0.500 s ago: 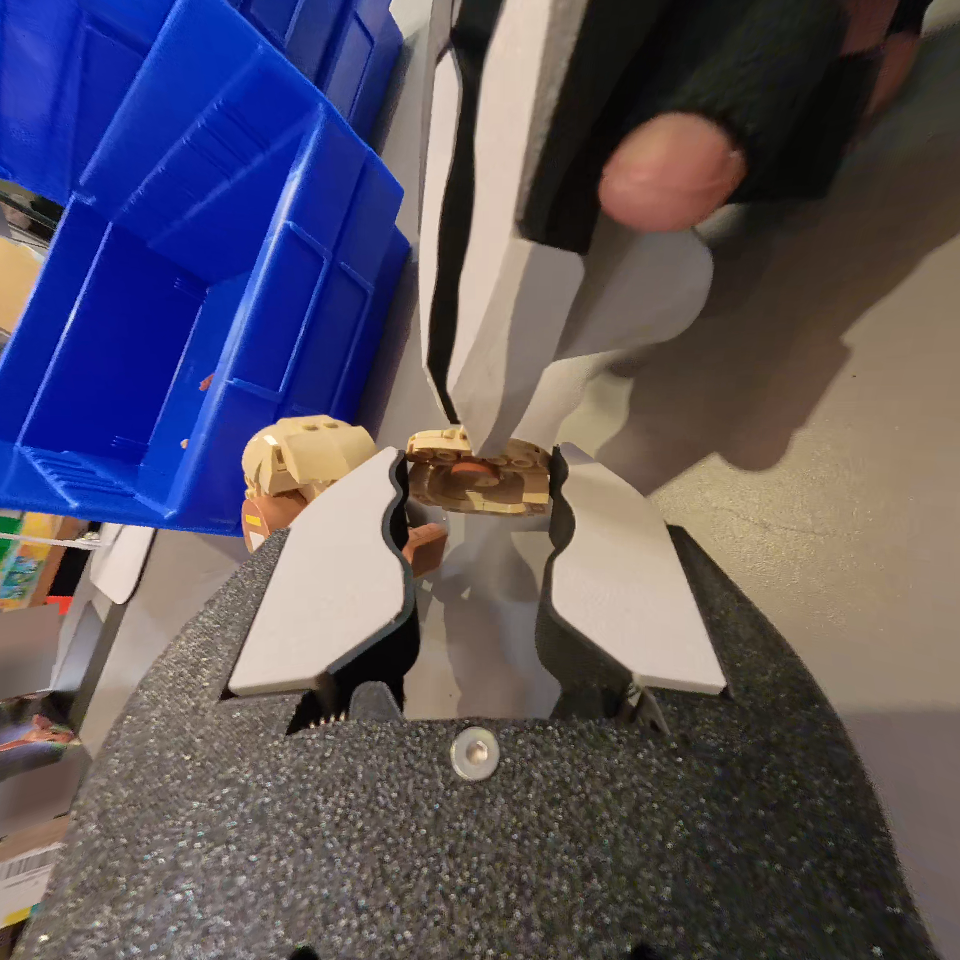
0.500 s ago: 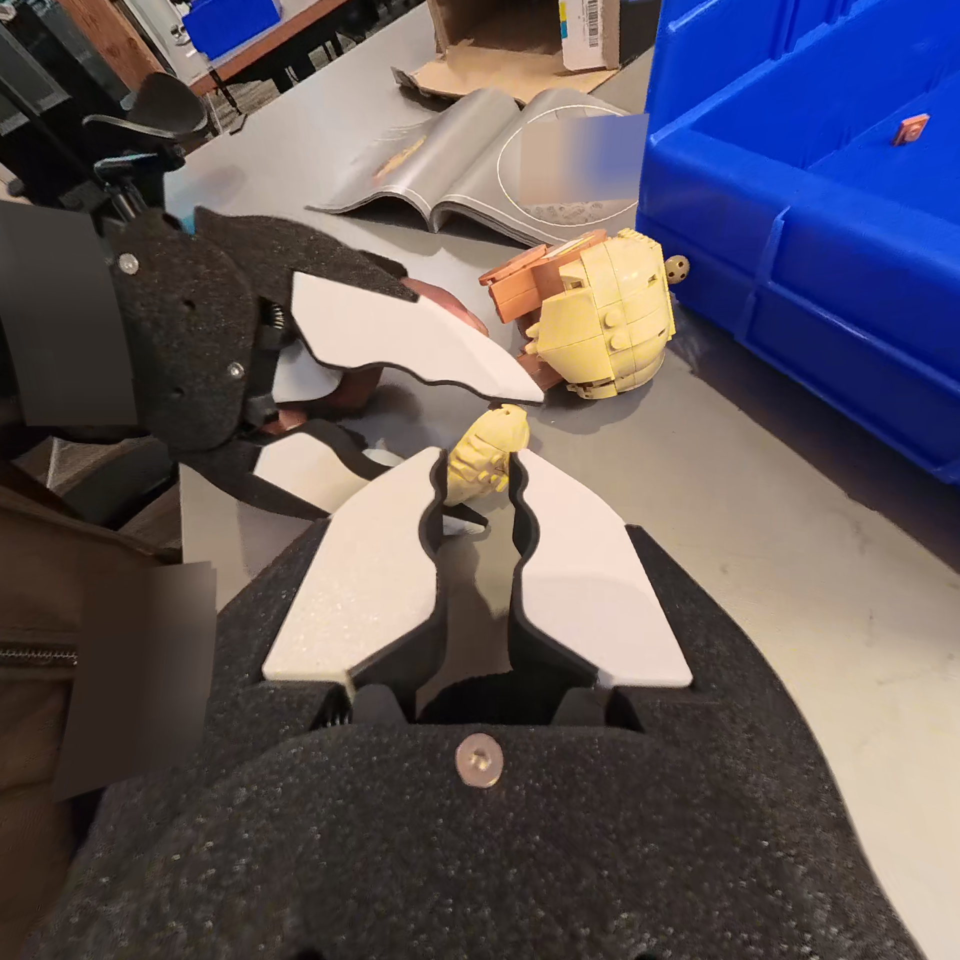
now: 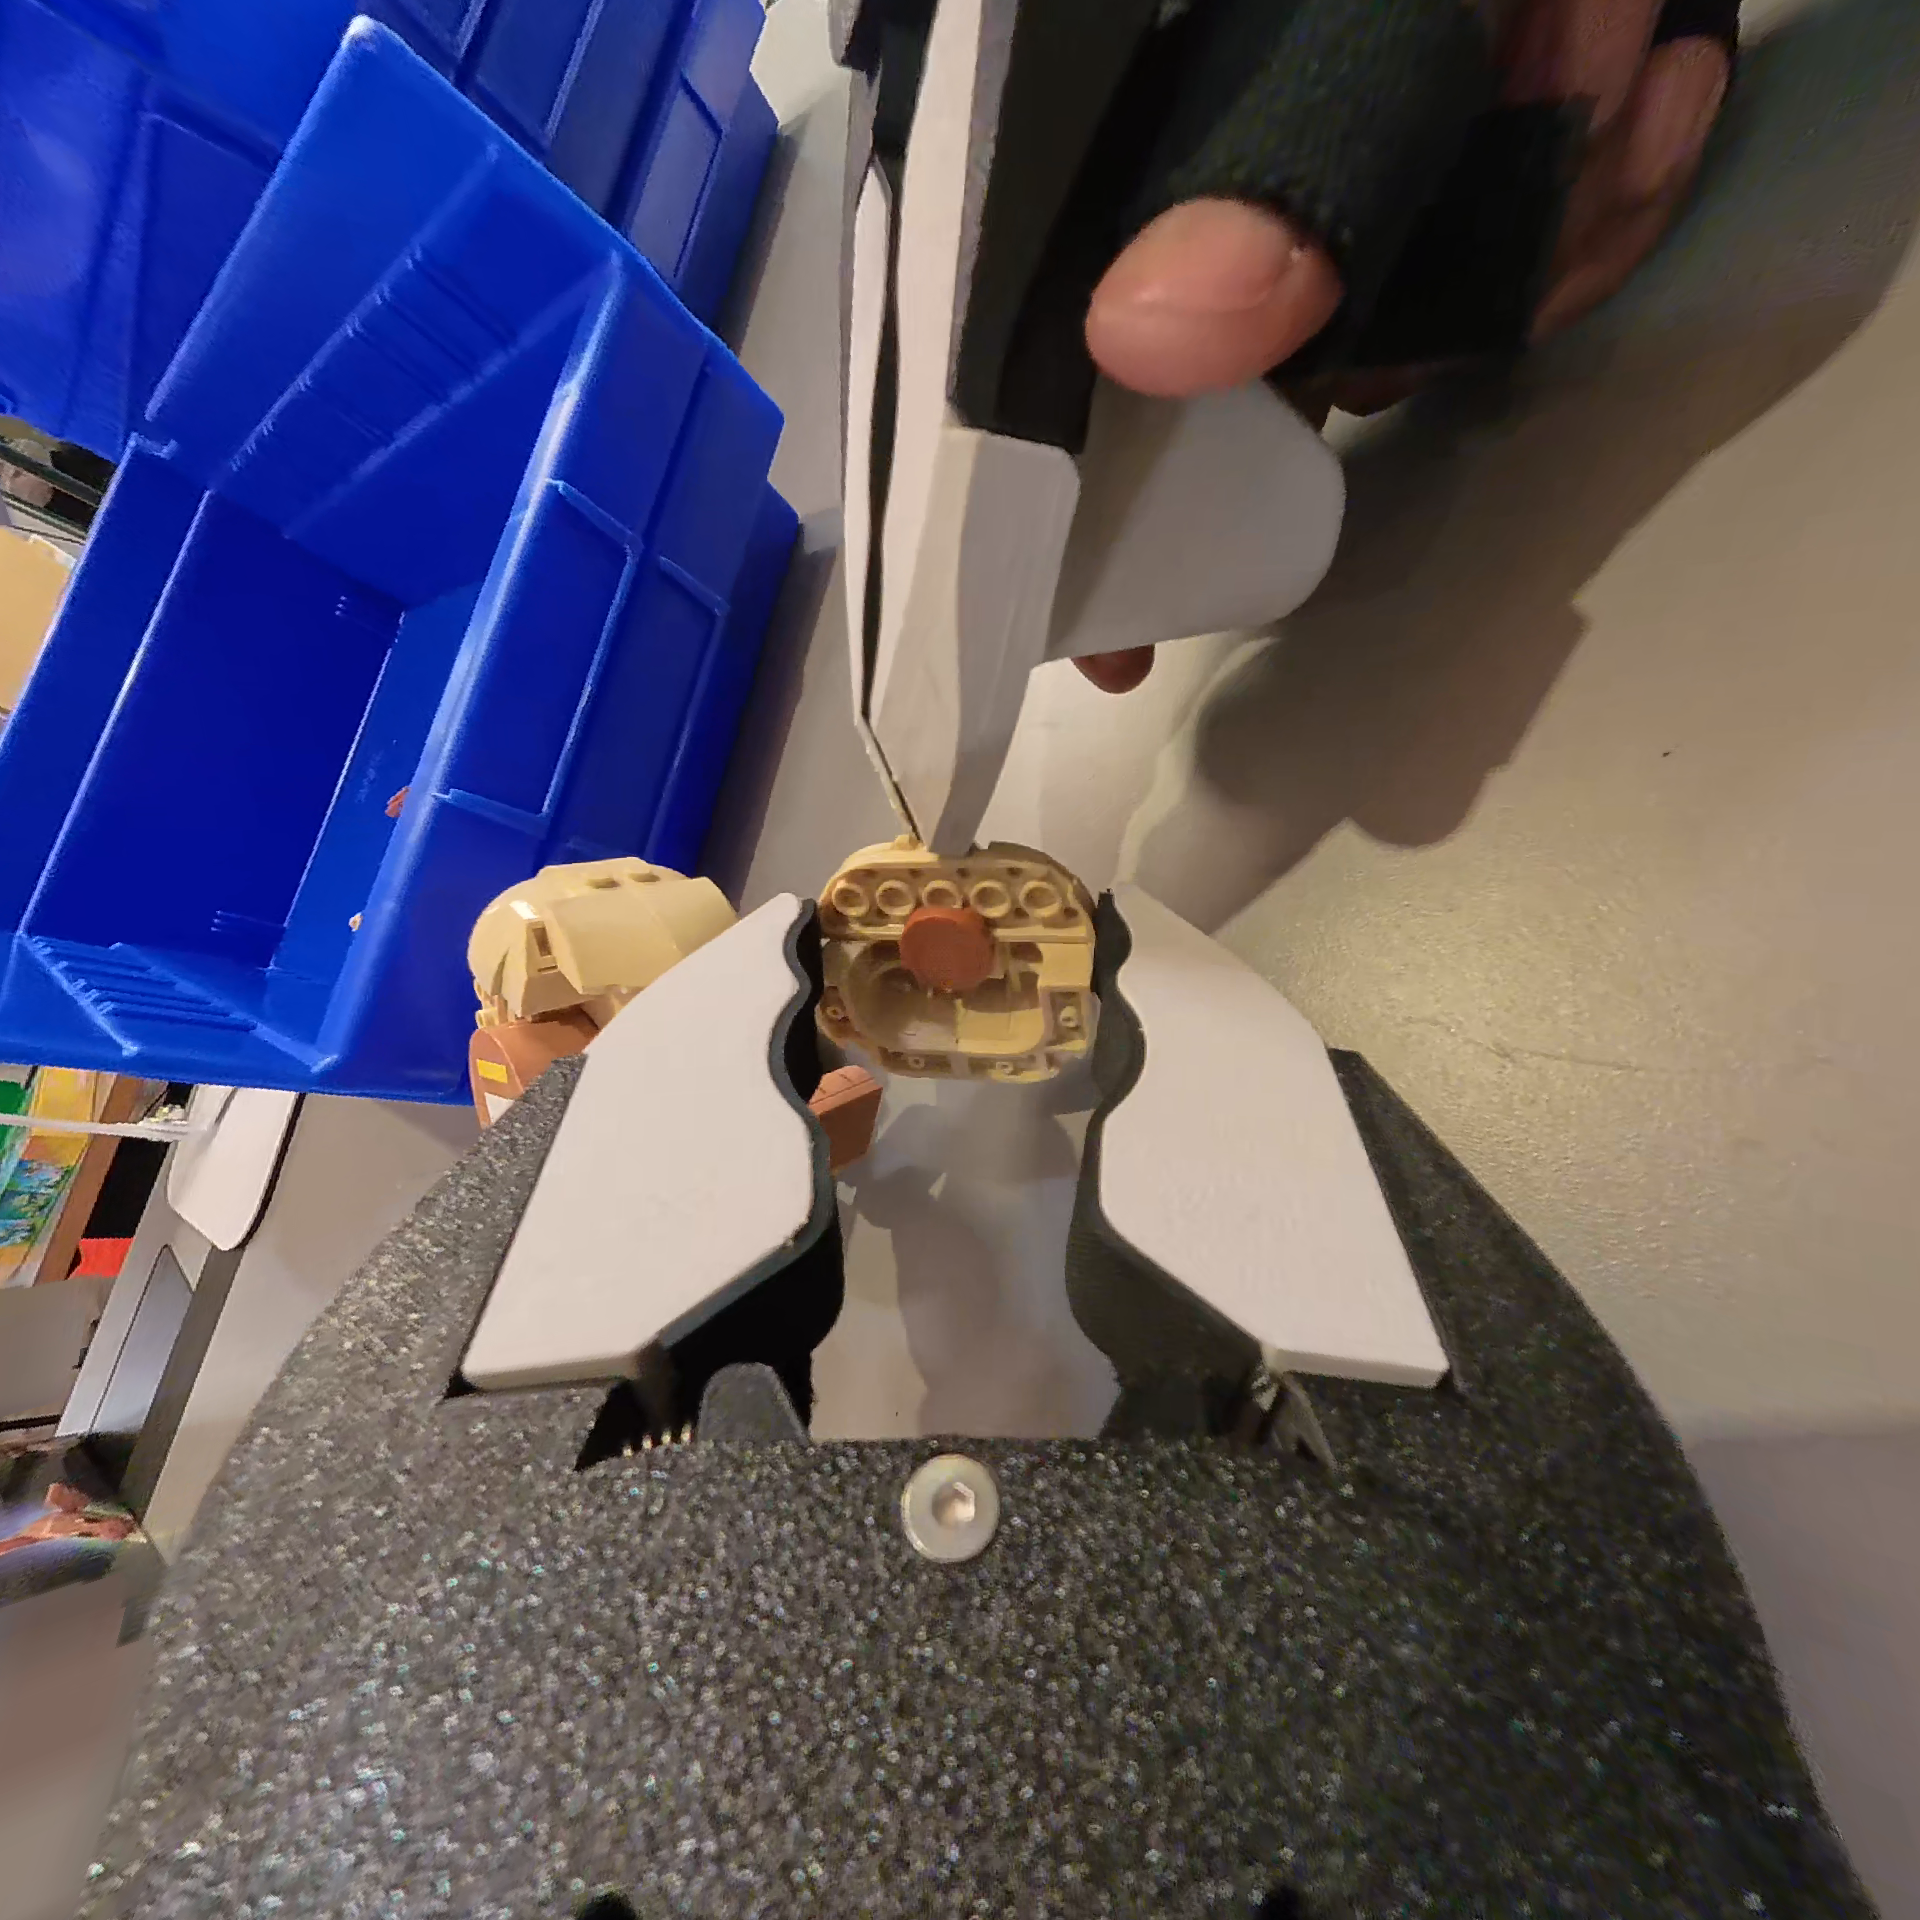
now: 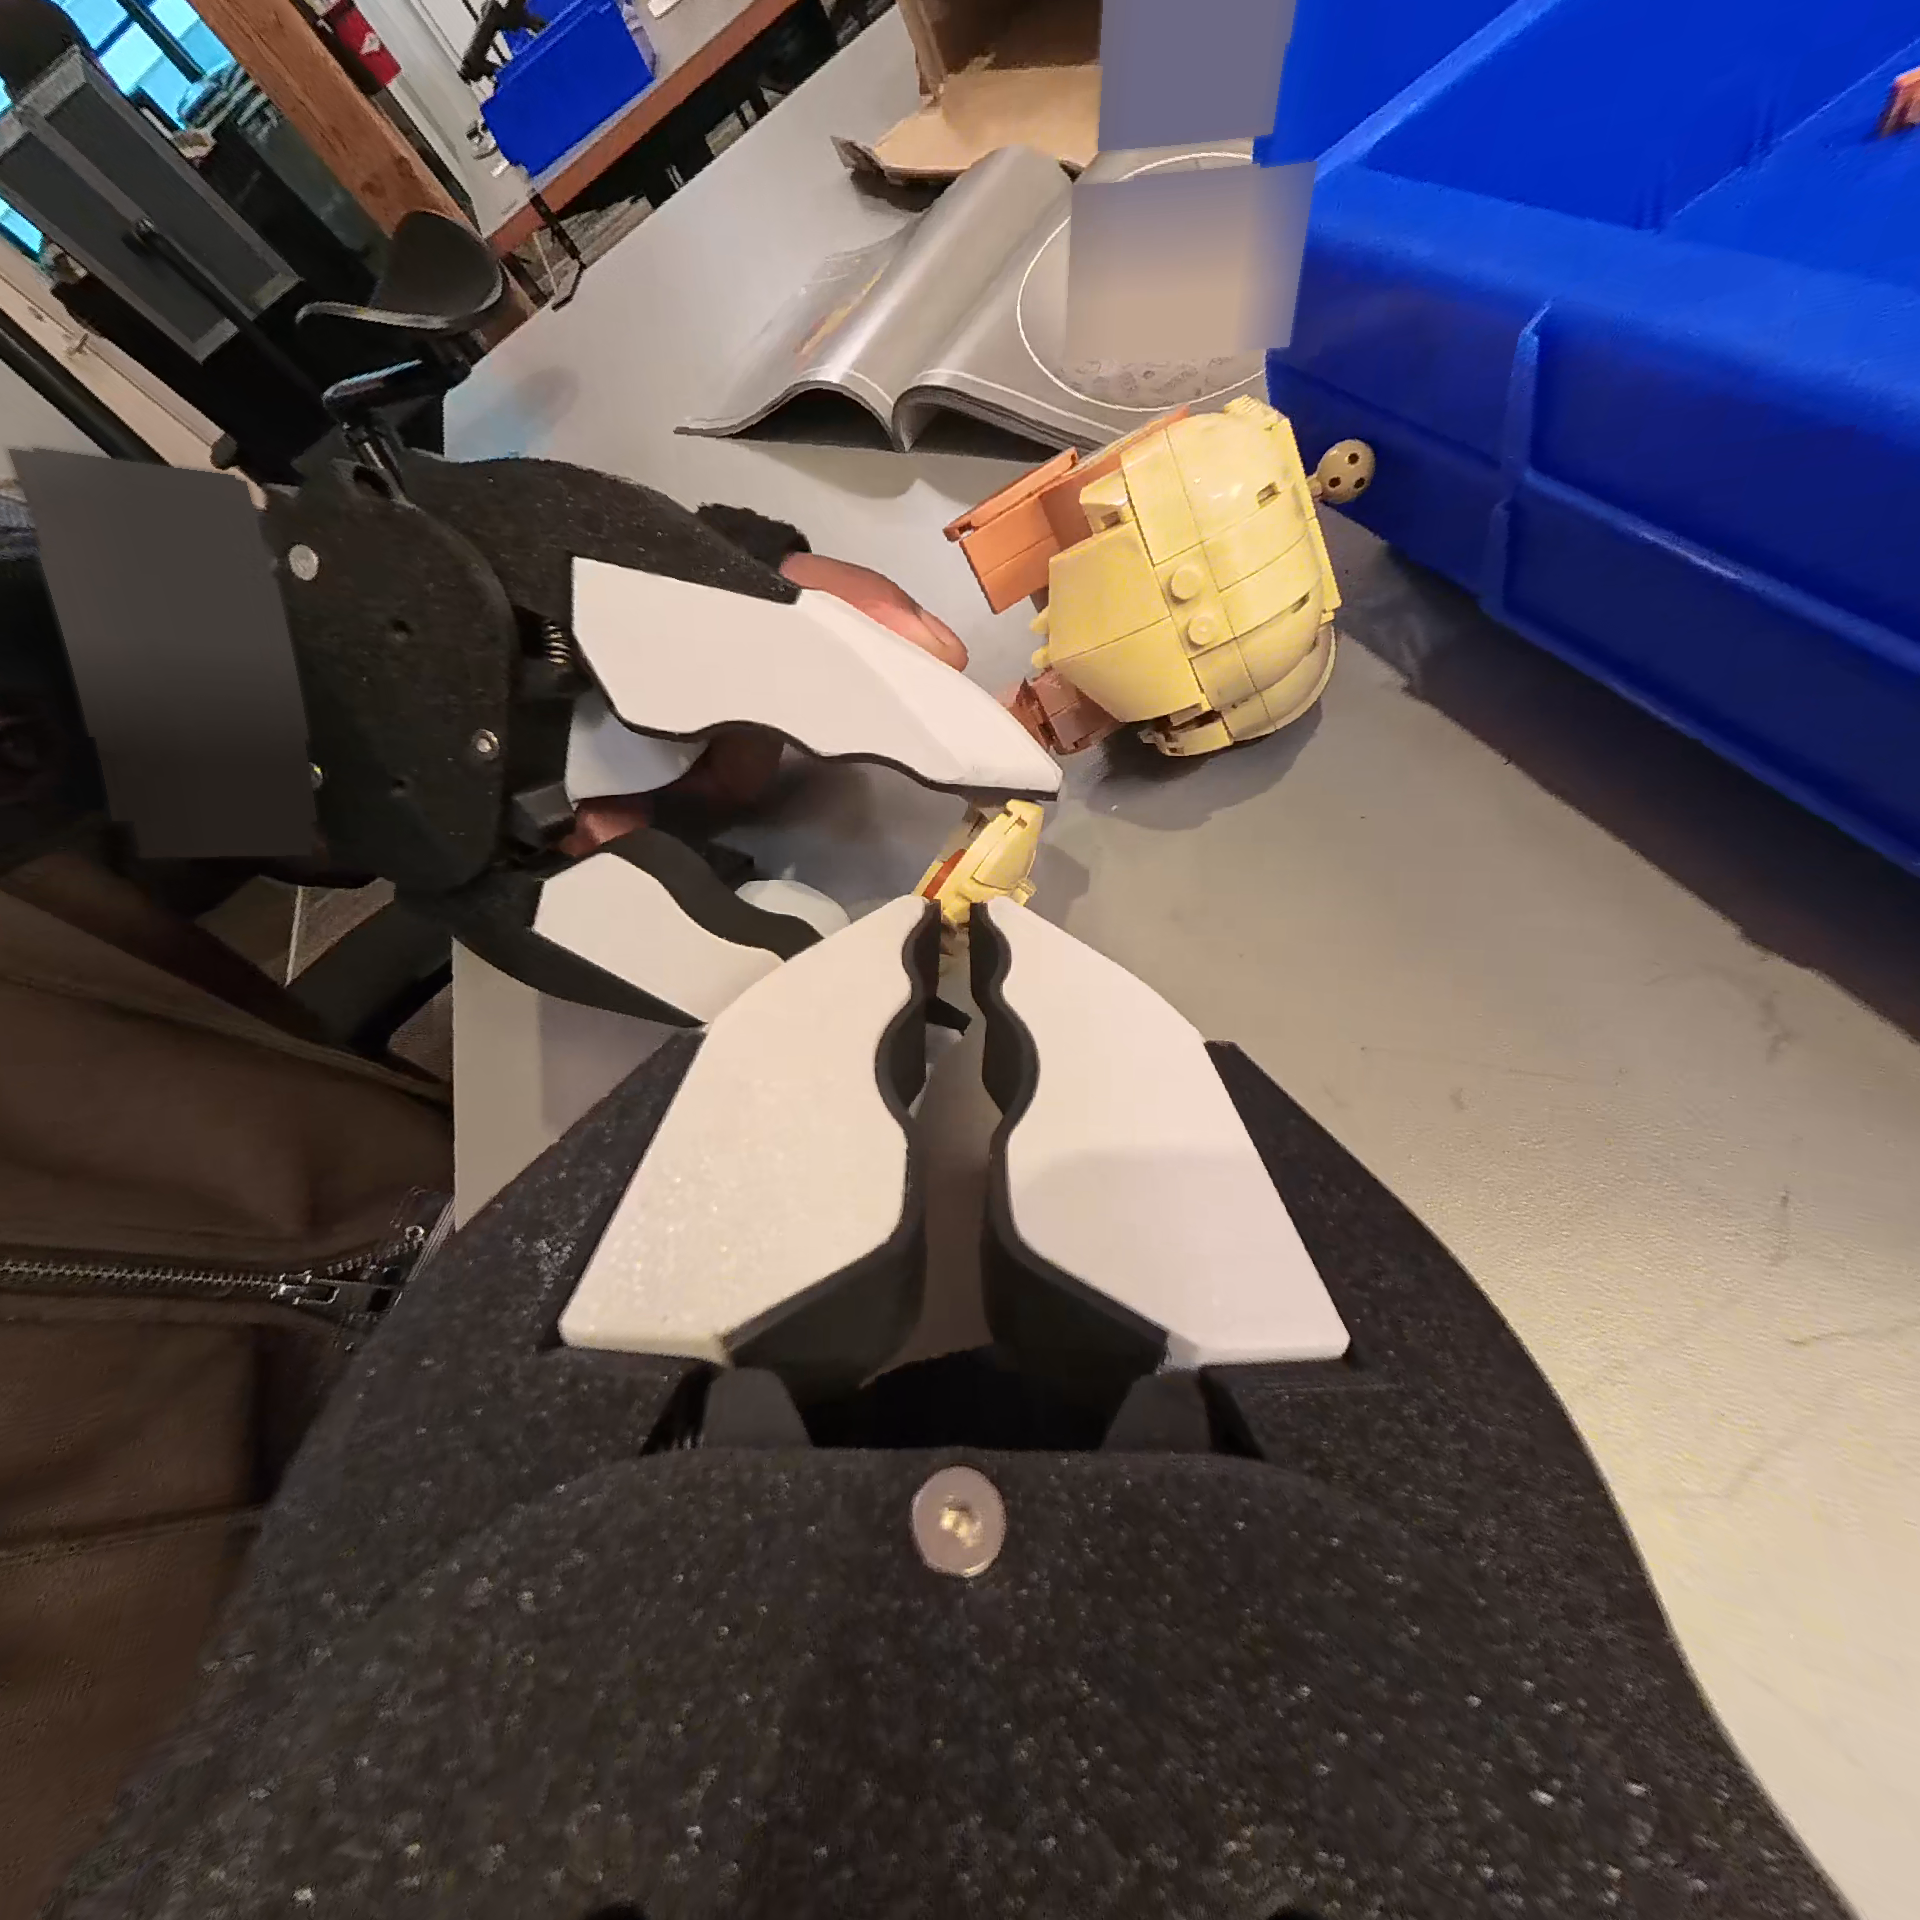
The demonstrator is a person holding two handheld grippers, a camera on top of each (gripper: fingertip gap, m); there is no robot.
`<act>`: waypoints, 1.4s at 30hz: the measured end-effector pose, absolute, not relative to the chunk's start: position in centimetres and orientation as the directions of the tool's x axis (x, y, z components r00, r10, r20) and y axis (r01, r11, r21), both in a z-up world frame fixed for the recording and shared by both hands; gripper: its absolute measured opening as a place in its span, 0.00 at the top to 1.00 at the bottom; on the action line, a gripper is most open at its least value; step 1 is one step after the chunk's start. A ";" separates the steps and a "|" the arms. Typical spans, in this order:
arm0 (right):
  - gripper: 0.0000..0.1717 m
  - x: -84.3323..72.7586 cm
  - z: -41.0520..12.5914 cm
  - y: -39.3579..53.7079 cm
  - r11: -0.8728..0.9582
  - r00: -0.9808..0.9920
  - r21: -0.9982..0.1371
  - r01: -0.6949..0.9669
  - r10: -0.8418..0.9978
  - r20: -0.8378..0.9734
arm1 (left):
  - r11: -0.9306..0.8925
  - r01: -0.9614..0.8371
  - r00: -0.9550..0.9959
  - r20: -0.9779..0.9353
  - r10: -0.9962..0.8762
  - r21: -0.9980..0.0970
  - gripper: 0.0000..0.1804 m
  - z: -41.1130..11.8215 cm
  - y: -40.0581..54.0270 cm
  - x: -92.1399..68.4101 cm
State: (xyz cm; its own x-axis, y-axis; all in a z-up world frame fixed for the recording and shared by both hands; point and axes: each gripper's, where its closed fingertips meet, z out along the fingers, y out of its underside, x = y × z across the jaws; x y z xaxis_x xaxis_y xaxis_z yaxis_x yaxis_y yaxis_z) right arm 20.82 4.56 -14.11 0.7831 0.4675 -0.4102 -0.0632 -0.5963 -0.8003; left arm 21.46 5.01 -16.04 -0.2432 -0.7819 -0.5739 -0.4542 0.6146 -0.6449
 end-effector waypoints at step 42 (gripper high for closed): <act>0.98 23.1 -14.1 4.7 -0.391 0.857 -0.878 0.277 0.514 0.041 | 0.584 -0.456 -0.380 -0.446 -0.810 -0.672 0.93 -16.9 4.0 20.9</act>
